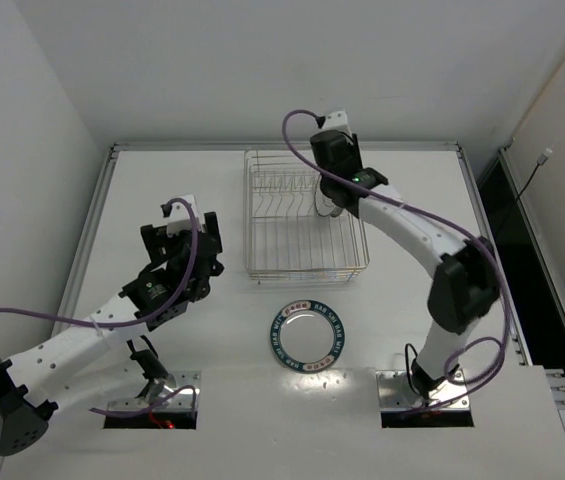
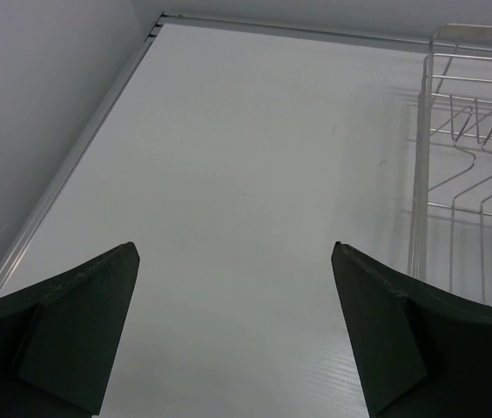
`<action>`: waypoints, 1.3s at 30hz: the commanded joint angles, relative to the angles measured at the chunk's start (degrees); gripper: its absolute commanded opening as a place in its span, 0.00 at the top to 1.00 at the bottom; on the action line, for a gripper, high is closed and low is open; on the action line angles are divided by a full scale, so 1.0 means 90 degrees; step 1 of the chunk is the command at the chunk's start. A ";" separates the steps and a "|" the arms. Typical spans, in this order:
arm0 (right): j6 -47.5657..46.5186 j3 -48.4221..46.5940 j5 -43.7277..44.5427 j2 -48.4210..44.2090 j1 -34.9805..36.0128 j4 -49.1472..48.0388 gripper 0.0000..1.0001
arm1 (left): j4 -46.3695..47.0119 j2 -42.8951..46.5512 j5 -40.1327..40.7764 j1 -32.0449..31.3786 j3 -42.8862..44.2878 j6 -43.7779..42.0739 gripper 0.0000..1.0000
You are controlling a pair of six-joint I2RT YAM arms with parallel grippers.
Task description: Load the plates into the dish rack
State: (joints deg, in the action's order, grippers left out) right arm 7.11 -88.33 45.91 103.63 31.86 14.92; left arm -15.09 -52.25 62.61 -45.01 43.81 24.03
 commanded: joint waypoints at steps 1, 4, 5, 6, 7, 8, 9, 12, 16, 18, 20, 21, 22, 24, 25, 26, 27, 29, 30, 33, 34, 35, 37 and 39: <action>0.1101 0.0533 -0.1110 -0.1551 0.0093 0.0918 0.65 | -0.0100 -0.0025 0.0299 0.0050 0.0122 0.0006 0.08; 0.2215 0.2261 -0.2685 -0.3190 0.0093 0.1155 0.60 | -0.0100 0.0034 0.0368 0.0050 0.0122 0.0006 0.08; 0.2478 0.2759 -0.3037 -0.3639 0.0093 0.1097 0.59 | -0.0100 0.0092 0.0426 0.0050 0.0122 0.0064 0.08; 0.3051 0.3750 -0.3369 -0.4118 0.0093 0.0980 0.57 | -0.0100 0.0093 0.0426 0.0050 0.0122 0.0064 0.08; 0.3357 0.4244 -0.4040 -0.5002 0.0093 0.0912 0.55 | -0.0100 0.0093 0.0426 0.0050 0.0122 0.0064 0.08; 0.3679 0.4684 -0.4365 -0.5417 0.0035 0.0911 0.54 | -0.0100 0.0093 0.0426 0.0050 0.0122 0.0064 0.08; 0.4262 0.5452 -0.4910 -0.5808 -0.0033 0.0843 0.54 | -0.0100 0.0093 0.0426 0.0050 0.0122 0.0064 0.08; 0.5027 0.6402 -0.5576 -0.6933 -0.0111 0.0970 0.51 | -0.0042 0.0093 0.0426 0.0050 0.0122 0.0064 0.08; 0.5613 0.7185 -0.6416 -0.7025 -0.0336 0.1067 0.47 | -0.0042 0.0024 0.0368 0.0050 0.0122 0.0064 0.08; 0.5839 0.7518 -0.6874 -0.6907 -0.0433 0.0980 0.47 | -0.0042 0.0024 0.0290 0.0050 0.0122 0.0064 0.08; 0.6220 0.8094 -0.7326 -0.6575 -0.0580 0.0454 0.47 | -0.0042 0.0024 0.0290 0.0050 0.0122 0.0064 0.08; 0.6337 0.8270 -0.7598 -0.6487 -0.0581 0.0249 0.47 | -0.0042 0.0024 0.0290 0.0050 0.0122 0.0064 0.08; 0.6445 0.8436 -0.7707 -0.6418 -0.0677 -0.0188 0.47 | -0.0042 0.0024 0.0290 0.0050 0.0122 0.0064 0.08; 0.6767 0.8779 -0.7913 -0.6213 -0.0824 -0.0513 0.47 | -0.0042 0.0024 0.0231 0.0050 0.0122 0.0064 0.08; 0.6845 0.8876 -0.7972 -0.6125 -0.0825 -0.0805 0.47 | -0.0042 0.0024 0.0231 0.0050 0.0122 0.0064 0.08; 0.6904 0.9003 -0.8088 -0.5873 -0.0902 -0.0943 0.46 | -0.0042 0.0024 0.0173 0.0050 0.0122 0.0064 0.08; 0.6905 0.9004 -0.8089 -0.5716 -0.0980 -0.1051 0.46 | -0.0042 0.0024 0.0172 0.0050 0.0122 0.0064 0.08; 0.6905 0.9004 -0.8274 -0.5355 -0.1059 -0.1344 0.44 | 0.0016 0.0024 0.0172 0.0050 0.0122 0.0064 0.08; 0.6905 0.9004 -0.8275 -0.4908 -0.1059 -0.1442 0.44 | 0.0017 0.0024 0.0172 0.0050 0.0122 0.0064 0.08; 0.6652 0.8810 -0.8509 -0.4115 -0.1059 -0.1793 0.43 | 0.0017 0.0024 0.0114 0.0050 0.0122 0.0064 0.08; 0.6651 0.8712 -0.8577 -0.3610 -0.1059 -0.1901 0.52 | 0.0017 0.0092 0.0056 0.0050 0.0180 0.0064 0.08; 0.6564 0.8653 -0.8703 -0.3392 -0.1059 -0.2047 0.60 | 0.0017 0.0093 0.0055 0.0050 0.0181 0.0064 0.08; 0.6504 0.8536 -0.8705 -0.3050 -0.0982 -0.2048 0.83 | 0.0017 0.0170 0.0055 0.0050 0.0113 0.0064 0.07; 0.6504 0.8458 -0.8705 -0.3048 -0.0981 -0.1980 1.00 | 0.0084 0.0171 0.0055 0.0050 0.0112 0.0064 0.05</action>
State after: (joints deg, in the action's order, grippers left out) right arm 67.02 -10.83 -33.52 75.24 22.61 -1.30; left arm -16.21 -52.23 63.02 -44.99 43.81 24.45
